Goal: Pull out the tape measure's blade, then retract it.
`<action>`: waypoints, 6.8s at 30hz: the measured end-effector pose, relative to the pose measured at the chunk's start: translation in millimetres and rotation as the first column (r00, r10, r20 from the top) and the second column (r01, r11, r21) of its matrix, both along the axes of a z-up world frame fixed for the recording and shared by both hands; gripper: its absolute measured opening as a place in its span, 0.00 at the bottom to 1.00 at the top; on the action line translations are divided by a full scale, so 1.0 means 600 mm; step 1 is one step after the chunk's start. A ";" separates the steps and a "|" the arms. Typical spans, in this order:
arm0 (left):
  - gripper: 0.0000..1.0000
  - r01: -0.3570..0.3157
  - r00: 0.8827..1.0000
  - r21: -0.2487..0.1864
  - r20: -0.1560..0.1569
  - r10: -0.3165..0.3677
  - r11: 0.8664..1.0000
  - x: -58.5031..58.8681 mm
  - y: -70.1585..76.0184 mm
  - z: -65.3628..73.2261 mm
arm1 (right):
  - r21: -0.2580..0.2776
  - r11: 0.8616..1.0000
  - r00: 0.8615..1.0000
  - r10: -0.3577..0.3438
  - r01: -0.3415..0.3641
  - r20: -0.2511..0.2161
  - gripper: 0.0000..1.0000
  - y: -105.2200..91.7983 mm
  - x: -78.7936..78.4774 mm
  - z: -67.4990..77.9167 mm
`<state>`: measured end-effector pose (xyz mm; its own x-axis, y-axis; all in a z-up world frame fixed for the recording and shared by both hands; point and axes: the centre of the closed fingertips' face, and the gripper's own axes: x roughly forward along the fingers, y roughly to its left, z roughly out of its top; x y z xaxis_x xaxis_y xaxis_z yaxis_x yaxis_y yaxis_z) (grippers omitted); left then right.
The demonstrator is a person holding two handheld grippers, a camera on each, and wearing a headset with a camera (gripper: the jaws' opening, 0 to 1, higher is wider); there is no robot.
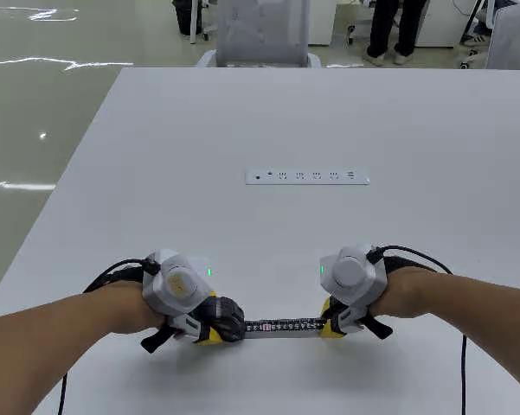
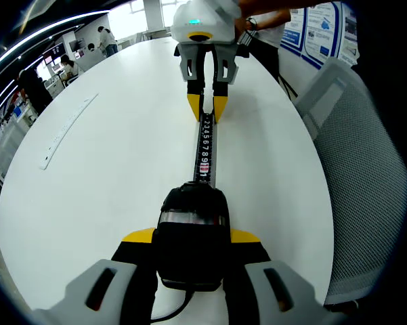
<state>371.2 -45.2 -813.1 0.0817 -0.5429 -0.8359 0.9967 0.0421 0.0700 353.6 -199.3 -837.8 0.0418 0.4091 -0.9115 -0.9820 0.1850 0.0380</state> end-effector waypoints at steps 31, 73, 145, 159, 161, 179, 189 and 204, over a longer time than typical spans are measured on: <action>0.33 0.000 1.000 0.004 0.004 0.000 1.000 0.000 0.001 -0.001 | -0.009 1.000 1.000 -0.015 0.015 -0.004 0.12 -0.021 -0.002 0.001; 0.33 -0.003 1.000 0.007 0.006 0.003 1.000 0.001 0.001 -0.001 | -0.016 0.999 0.999 -0.035 0.034 -0.002 0.12 -0.047 -0.005 0.001; 0.33 -0.009 1.000 0.003 0.006 0.009 1.000 0.000 0.002 0.000 | -0.032 0.997 0.998 -0.068 0.068 -0.001 0.12 -0.091 -0.009 0.002; 0.33 -0.010 1.000 0.003 0.006 0.010 1.000 0.000 0.002 -0.001 | -0.035 0.997 0.997 -0.072 0.072 -0.001 0.12 -0.101 -0.010 0.001; 0.33 -0.010 1.000 0.004 0.006 0.010 1.000 0.001 0.002 -0.001 | -0.036 0.997 0.998 -0.070 0.070 -0.001 0.12 -0.102 -0.011 0.002; 0.33 -0.010 1.000 0.003 0.004 0.010 1.000 0.000 0.001 0.000 | -0.043 0.996 0.997 -0.073 0.073 -0.001 0.12 -0.118 -0.011 0.002; 0.33 -0.011 1.000 0.000 0.002 0.011 1.000 0.000 0.001 0.001 | -0.045 0.996 0.997 -0.074 0.073 0.000 0.12 -0.126 -0.012 0.002; 0.33 -0.011 1.000 0.002 0.008 0.011 1.000 0.001 0.001 -0.002 | -0.053 0.995 0.997 -0.080 0.080 0.004 0.12 -0.140 -0.012 0.001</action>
